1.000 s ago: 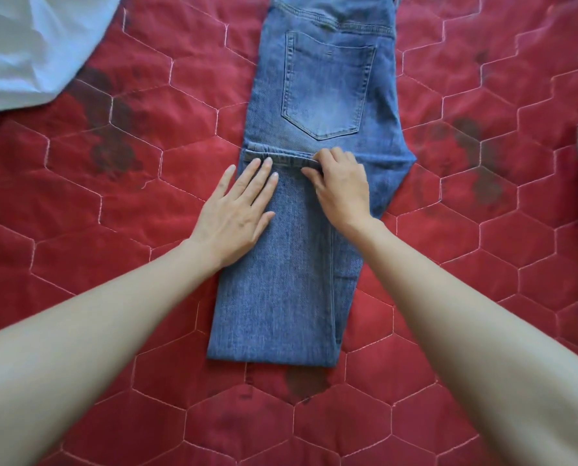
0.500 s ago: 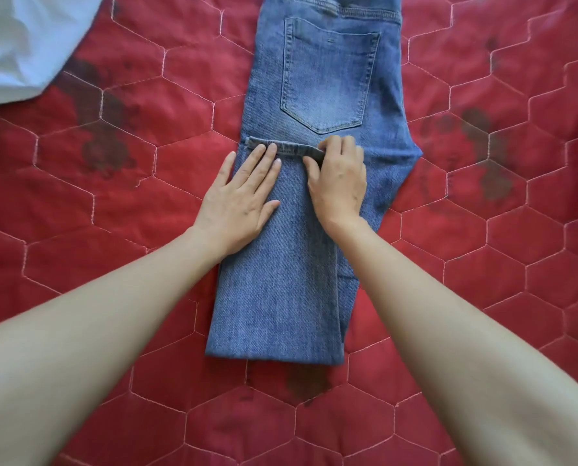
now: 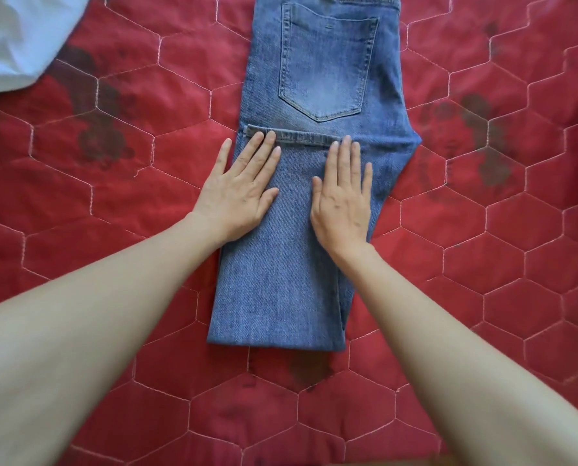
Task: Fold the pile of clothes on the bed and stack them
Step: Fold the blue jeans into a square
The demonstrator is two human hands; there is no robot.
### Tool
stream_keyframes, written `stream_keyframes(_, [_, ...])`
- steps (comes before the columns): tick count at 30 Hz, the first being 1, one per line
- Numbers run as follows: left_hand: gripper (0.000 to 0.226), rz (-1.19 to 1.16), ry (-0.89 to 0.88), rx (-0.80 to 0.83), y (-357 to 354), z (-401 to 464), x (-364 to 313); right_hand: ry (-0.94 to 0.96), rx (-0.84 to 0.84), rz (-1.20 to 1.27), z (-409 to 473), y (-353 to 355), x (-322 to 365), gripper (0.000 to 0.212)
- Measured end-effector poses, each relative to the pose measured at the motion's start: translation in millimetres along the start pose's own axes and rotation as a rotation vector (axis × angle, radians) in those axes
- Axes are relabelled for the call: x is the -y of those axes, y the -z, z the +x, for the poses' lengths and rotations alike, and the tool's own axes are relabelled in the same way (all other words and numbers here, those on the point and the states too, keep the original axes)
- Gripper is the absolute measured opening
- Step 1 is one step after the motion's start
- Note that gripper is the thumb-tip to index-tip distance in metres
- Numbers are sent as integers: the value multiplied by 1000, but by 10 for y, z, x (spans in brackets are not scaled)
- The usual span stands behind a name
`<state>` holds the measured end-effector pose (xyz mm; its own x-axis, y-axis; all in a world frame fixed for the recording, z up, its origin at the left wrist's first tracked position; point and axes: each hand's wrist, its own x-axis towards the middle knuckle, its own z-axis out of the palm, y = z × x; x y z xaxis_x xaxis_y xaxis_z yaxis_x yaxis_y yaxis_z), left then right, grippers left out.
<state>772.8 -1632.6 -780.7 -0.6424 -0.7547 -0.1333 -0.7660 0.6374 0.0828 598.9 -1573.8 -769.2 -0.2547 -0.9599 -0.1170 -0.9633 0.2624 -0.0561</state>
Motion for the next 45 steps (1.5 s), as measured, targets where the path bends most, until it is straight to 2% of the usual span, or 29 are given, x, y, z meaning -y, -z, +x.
stream_keyframes(4, [68, 8, -9, 38, 22, 16, 19, 12, -40, 69, -536, 25, 229, 56])
stream_keyframes(10, [67, 18, -26, 59, 33, 44, 38, 69, 45, 95, -1433, -235, 681, 57])
stream_keyframes(15, [66, 17, -36, 58, 51, 33, 41, -75, 1, 53, -1520, -331, 455, 57])
stream_keyframes(22, [64, 115, 53, 120, 183, -8, -102, 26, -11, 136, -1492, -270, 299, 52])
stream_keyframes(27, [59, -12, 172, 10, 105, -709, -799, 174, -24, 164, -1442, -228, 87, 49])
stream_keyframes(31, [56, -113, 111, -15, -132, -1434, -1177, 182, -28, 213, -1425, -248, 64, 49])
stream_keyframes(35, [53, -103, 44, -122, -279, -1736, -902, 192, -23, 202, -1430, -248, 53, 49])
stream_keyframes(38, [54, -107, -45, -115, -307, -1775, -688, 194, -9, 177, -1438, -227, 61, 50])
stream_keyframes(40, [61, -93, -106, -99, -294, -1777, -615, 196, 17, 167, -1442, -211, 68, 52])
stream_keyframes(43, [83, -52, -222, -71, -274, -1796, -466, 228, 53, 142, -1494, -197, 29, 62])
stream_keyframes(45, [86, -23, -295, -71, -254, -1792, -357, 299, 60, 122, -1602, -198, -62, 71])
